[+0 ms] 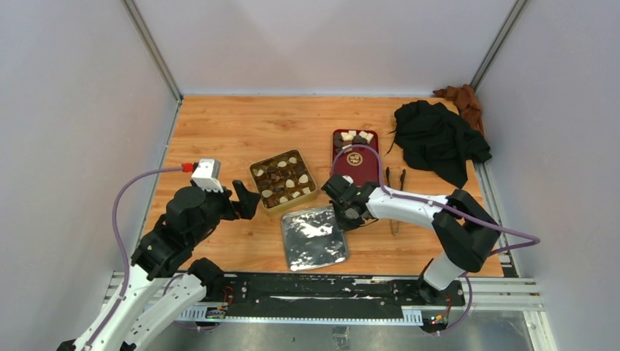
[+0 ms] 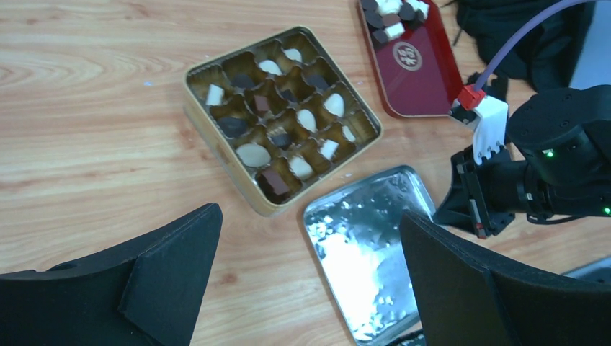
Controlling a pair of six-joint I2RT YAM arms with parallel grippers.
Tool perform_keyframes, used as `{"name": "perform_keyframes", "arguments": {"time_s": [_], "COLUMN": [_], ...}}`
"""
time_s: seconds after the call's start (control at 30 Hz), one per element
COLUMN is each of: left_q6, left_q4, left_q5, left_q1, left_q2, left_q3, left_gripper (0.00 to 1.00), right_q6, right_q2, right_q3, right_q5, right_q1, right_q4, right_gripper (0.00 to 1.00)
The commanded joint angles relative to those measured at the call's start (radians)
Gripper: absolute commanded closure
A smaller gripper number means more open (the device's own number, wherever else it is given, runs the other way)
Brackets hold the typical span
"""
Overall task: Pack the chocolate
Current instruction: Pick up the box lid from the center of the board.
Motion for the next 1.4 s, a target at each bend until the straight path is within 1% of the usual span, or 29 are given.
{"name": "perform_keyframes", "arguments": {"time_s": [0.0,0.23,0.43,0.57,0.7,0.8,0.9,1.0,1.1,1.23,1.37], "left_q6": [-0.075,-0.189,-0.239,-0.256,-0.276,-0.282,-0.298,-0.323,-0.334,-0.341,-0.342], "left_q4": [0.029,0.120,0.166,0.177,0.194,0.203,0.222,0.236,0.242,0.279,0.324], "left_q5": [0.109,0.276,0.336,0.356,0.377,0.394,0.385,0.348,0.309,0.301,0.284], "left_q1": [0.005,0.005,0.005,0.005,0.003,-0.006,-0.026,-0.036,-0.040,-0.055,-0.084], "left_q2": [0.003,0.028,0.054,0.066,0.087,0.135,0.170,0.176,0.179,0.217,0.292], "left_q3": [-0.032,-0.123,-0.172,-0.197,-0.240,-0.268,-0.295,-0.329,-0.357,-0.379,-0.385], "left_gripper": [0.00,0.00,0.00,0.00,0.00,0.00,0.01,0.04,0.11,0.21,0.31], "right_q6": [-0.002,-0.004,-0.009,-0.005,-0.002,-0.012,-0.011,-0.003,-0.005,-0.003,0.001], "right_q2": [-0.106,-0.295,-0.403,-0.380,-0.316,-0.304,-0.319,-0.343,-0.360,-0.352,-0.342], "right_q3": [-0.045,-0.139,-0.212,-0.227,-0.225,-0.240,-0.283,-0.327,-0.352,-0.362,-0.364], "right_q5": [0.031,-0.009,-0.036,-0.023,-0.027,-0.072,-0.161,-0.242,-0.288,-0.325,-0.339], "right_q1": [0.004,-0.037,-0.072,-0.079,-0.086,-0.093,-0.119,-0.149,-0.161,-0.161,-0.161], "right_q4": [-0.003,0.090,0.163,0.160,0.153,0.203,0.290,0.372,0.416,0.455,0.476], "right_gripper": [1.00,1.00,1.00,1.00,1.00,1.00,1.00,1.00,1.00,1.00,1.00]}}
